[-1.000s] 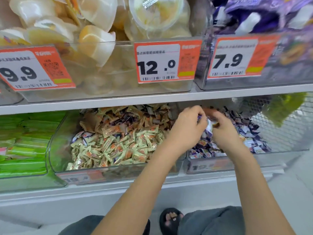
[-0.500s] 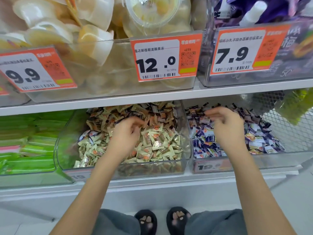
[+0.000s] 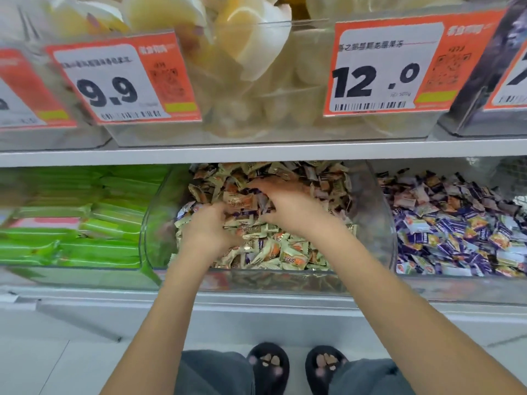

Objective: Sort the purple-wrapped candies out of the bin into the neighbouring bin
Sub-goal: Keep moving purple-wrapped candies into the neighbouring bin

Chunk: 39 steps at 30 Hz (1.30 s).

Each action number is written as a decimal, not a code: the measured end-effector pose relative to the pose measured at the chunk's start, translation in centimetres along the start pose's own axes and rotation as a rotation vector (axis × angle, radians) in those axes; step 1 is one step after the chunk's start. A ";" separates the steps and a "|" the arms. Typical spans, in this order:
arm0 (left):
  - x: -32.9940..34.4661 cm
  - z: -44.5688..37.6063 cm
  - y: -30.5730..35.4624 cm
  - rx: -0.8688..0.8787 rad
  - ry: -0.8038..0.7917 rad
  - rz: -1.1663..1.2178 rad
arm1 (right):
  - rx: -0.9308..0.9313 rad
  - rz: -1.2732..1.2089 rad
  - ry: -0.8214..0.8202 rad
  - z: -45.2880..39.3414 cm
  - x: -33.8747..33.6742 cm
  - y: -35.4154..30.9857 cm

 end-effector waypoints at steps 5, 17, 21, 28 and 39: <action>-0.9 -0.5 -2.5 -0.048 0.118 0.232 | 0.122 -0.116 -0.043 -3.3 0.7 0.9; -0.1 -0.8 0.0 0.369 -0.014 -0.124 | 0.250 -0.484 0.503 1.2 -1.6 2.6; -0.8 -0.6 -1.4 0.316 0.067 -0.180 | 0.249 -0.449 0.506 2.2 -1.6 3.2; -0.8 1.3 0.0 0.355 -0.320 0.114 | 0.219 -0.303 0.393 3.3 -1.6 4.7; 0.2 1.2 0.7 0.352 -0.502 -0.168 | 0.112 0.029 0.149 1.8 -0.4 4.5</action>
Point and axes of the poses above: each hand's wrist, its own z-axis away from the middle knuckle, its own x-axis out of the palm, y = z × x, the point moved 1 cm from there along -z, towards the middle knuckle, and after that the axes turned 7 degrees about -x, right-handed, at the moved point
